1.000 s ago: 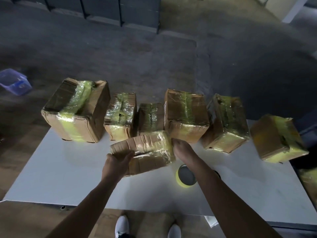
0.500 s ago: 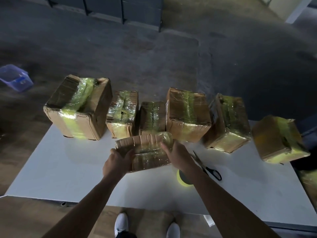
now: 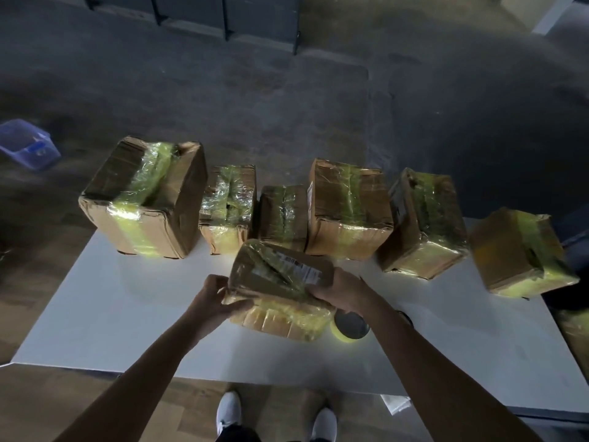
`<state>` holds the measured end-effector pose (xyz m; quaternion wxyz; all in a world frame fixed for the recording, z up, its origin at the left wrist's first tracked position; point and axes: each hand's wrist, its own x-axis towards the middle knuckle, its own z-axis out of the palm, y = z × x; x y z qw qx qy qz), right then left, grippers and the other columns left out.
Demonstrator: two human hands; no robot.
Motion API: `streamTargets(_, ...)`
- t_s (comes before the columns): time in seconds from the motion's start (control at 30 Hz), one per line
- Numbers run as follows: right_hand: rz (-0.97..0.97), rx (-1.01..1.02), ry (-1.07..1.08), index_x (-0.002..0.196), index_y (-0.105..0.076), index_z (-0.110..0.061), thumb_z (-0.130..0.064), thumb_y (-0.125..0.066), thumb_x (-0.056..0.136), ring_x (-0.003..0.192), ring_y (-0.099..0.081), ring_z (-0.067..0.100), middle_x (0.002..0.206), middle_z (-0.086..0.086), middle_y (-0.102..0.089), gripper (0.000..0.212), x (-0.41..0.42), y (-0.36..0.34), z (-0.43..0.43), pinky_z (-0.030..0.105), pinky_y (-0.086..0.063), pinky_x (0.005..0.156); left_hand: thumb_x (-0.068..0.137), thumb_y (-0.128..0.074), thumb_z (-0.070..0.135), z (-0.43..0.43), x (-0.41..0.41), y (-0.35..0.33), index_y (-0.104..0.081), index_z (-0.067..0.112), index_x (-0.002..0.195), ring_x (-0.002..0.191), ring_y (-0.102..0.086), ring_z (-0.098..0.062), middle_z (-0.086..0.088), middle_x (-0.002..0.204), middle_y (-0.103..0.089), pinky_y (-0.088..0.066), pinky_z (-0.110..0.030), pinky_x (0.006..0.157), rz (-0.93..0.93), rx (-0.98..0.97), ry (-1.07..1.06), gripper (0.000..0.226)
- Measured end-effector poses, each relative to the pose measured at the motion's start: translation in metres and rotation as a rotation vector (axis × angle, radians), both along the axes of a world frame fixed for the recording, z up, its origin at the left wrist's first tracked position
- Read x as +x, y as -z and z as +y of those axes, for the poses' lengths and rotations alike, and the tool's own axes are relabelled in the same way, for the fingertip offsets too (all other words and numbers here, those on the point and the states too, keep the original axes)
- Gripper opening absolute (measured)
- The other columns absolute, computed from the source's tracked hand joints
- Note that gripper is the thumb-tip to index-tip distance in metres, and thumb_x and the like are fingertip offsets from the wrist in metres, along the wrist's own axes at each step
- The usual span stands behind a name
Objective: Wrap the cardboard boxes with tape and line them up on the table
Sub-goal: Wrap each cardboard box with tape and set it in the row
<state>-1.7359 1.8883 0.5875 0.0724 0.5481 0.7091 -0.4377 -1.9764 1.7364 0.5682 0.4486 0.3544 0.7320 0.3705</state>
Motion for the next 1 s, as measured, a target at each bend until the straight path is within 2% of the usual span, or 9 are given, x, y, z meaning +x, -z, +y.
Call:
streamTargets(0.1, -0.004, -0.004, -0.053, 0.144, -0.028, -0.025, -0.063, -0.077, 0.066, 0.098, -0.06, 0.013, 0.124, -0.005, -0.062, 0.099, -0.001, 0.0, -0.004, 0.029, -0.052, 0.08, 0.06, -0.065, 0.082, 0.004, 0.002, -0.007, -0.058, 0.003, 0.092, 0.079, -0.061, -0.018, -0.008, 0.081, -0.063, -0.043, -0.023, 0.06, -0.114, -0.045, -0.011, 0.085)
streamTargets(0.17, -0.067, 0.018, -0.076, 0.148, -0.018, -0.026, -0.071, -0.073, 0.064, 0.094, -0.059, 0.015, 0.128, -0.002, -0.06, 0.11, -0.006, 0.001, -0.01, 0.026, -0.048, 0.069, 0.073, -0.073, 0.062, 0.008, 0.007, -0.003, -0.048, 0.008, 0.105, 0.088, -0.058, -0.019, -0.007, 0.096, -0.059, -0.044, -0.025, 0.062, -0.061, -0.149, -0.127, 0.067)
streamTargets(0.27, -0.24, 0.243, -0.086, 0.149, -0.017, -0.023, -0.082, -0.056, 0.069, 0.115, -0.056, 0.029, 0.139, 0.007, -0.049, 0.107, -0.019, 0.008, -0.018, 0.039, -0.049, 0.088, 0.077, -0.081, 0.029, 0.012, 0.016, 0.004, -0.042, 0.01, 0.109, 0.092, -0.055, -0.02, -0.009, 0.104, -0.055, -0.046, -0.026, 0.062, -0.049, -0.183, -0.207, 0.054)
streamTargets(0.37, -0.302, 0.376, -0.228, 0.15, -0.016, -0.025, -0.076, -0.055, 0.076, 0.13, -0.037, 0.036, 0.151, 0.011, -0.028, 0.097, -0.03, 0.015, -0.022, 0.048, -0.04, 0.101, 0.079, -0.079, 0.021, 0.009, 0.025, 0.01, -0.042, 0.012, 0.108, 0.093, -0.056, -0.021, -0.009, 0.107, -0.055, -0.048, -0.027, 0.064, -0.042, -0.175, -0.179, 0.048)
streamTargets(0.47, -0.346, 0.408, -0.278, 0.147, -0.022, -0.023, -0.074, -0.055, 0.078, 0.133, -0.032, 0.035, 0.149, 0.01, -0.032, 0.092, -0.033, 0.02, -0.023, 0.055, -0.033, 0.104, 0.081, -0.077, 0.021, 0.006, 0.026, 0.014, -0.042, 0.011, 0.112, 0.095, -0.059, -0.024, -0.009, 0.11, -0.057, -0.055, -0.037, 0.074, -0.026, -0.16, -0.156, 0.047)
streamTargets(0.53, -0.37, 0.453, -0.292, 0.143, -0.029, -0.021, -0.07, -0.059, 0.079, 0.132, -0.034, 0.032, 0.145, 0.01, -0.039, 0.086, -0.037, 0.023, -0.023, 0.057, -0.032, 0.104, 0.083, -0.075, 0.023, 0.003, 0.03, 0.012, -0.042, 0.01, 0.123, 0.097, -0.059, -0.025, -0.006, 0.116, -0.054, -0.056, -0.037, 0.076, 0.153, -0.097, -0.073, 0.054)
streamTargets(0.67, -0.377, 0.432, -0.3, 0.132, -0.037, -0.02, -0.063, -0.066, 0.079, 0.123, -0.042, 0.032, 0.136, 0.009, -0.046, 0.074, -0.046, 0.023, -0.02, 0.053, -0.041, 0.097, 0.079, -0.071, 0.02, 0.008, 0.036, 0.008, -0.053, 0.015, 0.132, 0.116, -0.049, -0.032, -0.009, 0.133, -0.051, -0.047, -0.043, 0.088, 0.96, 0.219, 0.38, 0.056)
streamTargets(0.8, -0.352, 0.433, -0.272, 0.138, -0.03, -0.02, -0.06, -0.065, 0.08, 0.125, -0.04, 0.032, 0.14, 0.01, -0.041, 0.078, -0.046, 0.028, -0.023, 0.049, -0.043, 0.096, 0.089, -0.062, 0.019, 0.027, 0.044, 0.006, -0.048, 0.022, 0.137, 0.124, -0.046, -0.025, 0.003, 0.139, -0.046, -0.046, -0.043, 0.1, 0.963, 0.013, 0.793, 0.05)
streamTargets(1.0, -0.351, 0.428, -0.293, 0.14, -0.028, -0.019, -0.061, -0.062, 0.082, 0.128, -0.037, 0.032, 0.143, 0.01, -0.038, 0.079, -0.044, 0.029, -0.021, 0.048, -0.043, 0.097, 0.092, -0.059, 0.032, 0.045, 0.042, -0.002, -0.052, 0.021, 0.131, 0.114, -0.057, -0.029, 0.001, 0.131, -0.053, -0.048, -0.04, 0.091, 0.986, -0.039, 0.873, 0.041)
